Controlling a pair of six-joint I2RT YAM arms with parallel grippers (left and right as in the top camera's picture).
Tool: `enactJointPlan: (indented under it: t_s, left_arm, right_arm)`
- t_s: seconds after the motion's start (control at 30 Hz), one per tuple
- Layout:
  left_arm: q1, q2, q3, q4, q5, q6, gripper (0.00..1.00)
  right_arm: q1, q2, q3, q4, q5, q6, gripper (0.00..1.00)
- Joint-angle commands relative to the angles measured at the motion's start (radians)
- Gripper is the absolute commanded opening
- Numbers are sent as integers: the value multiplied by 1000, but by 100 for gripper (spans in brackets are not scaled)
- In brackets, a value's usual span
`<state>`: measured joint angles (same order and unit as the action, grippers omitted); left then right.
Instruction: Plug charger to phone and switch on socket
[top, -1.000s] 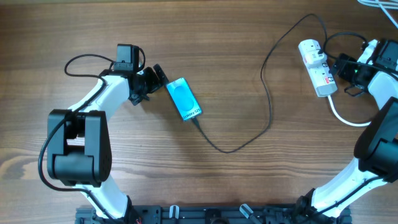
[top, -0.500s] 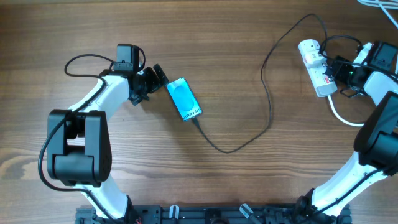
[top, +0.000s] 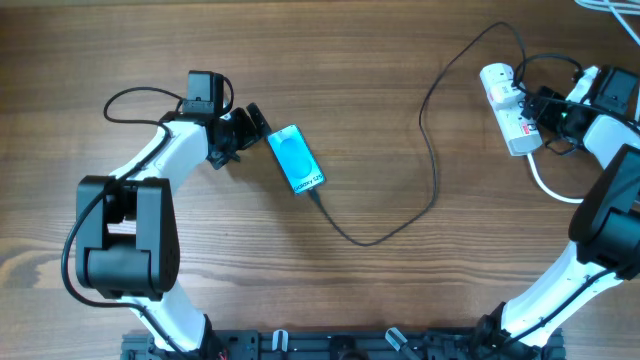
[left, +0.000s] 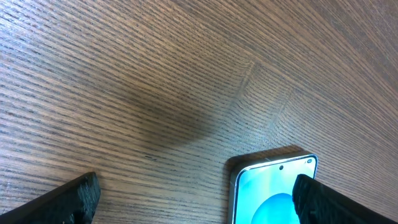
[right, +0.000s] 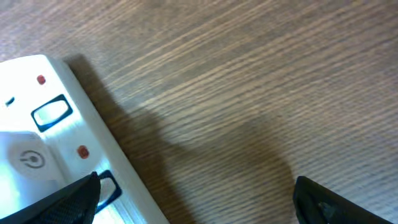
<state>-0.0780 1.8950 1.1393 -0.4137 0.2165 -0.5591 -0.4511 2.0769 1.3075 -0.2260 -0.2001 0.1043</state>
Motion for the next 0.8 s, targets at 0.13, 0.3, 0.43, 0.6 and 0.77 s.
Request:
enactJointPlan:
  t_s: [0.13, 0.3, 0.43, 0.6, 0.77]
  left_arm:
    - [2, 6, -8, -8, -17, -3, 100]
    - [2, 6, -8, -8, -17, -3, 100]
    - [2, 7, -8, -8, -17, -3, 100]
    - [3, 6, -8, -8, -17, -3, 100]
    - [3, 6, -8, -8, -17, -3, 100]
  right_arm:
    - [5, 27, -7, 44, -26, 4, 100]
    - [5, 27, -7, 44, -26, 3, 100]
    - [6, 27, -7, 23, -7, 2, 100]
    - [6, 27, -8, -8, -7, 1, 100]
    - [6, 27, -8, -25, -8, 0, 100]
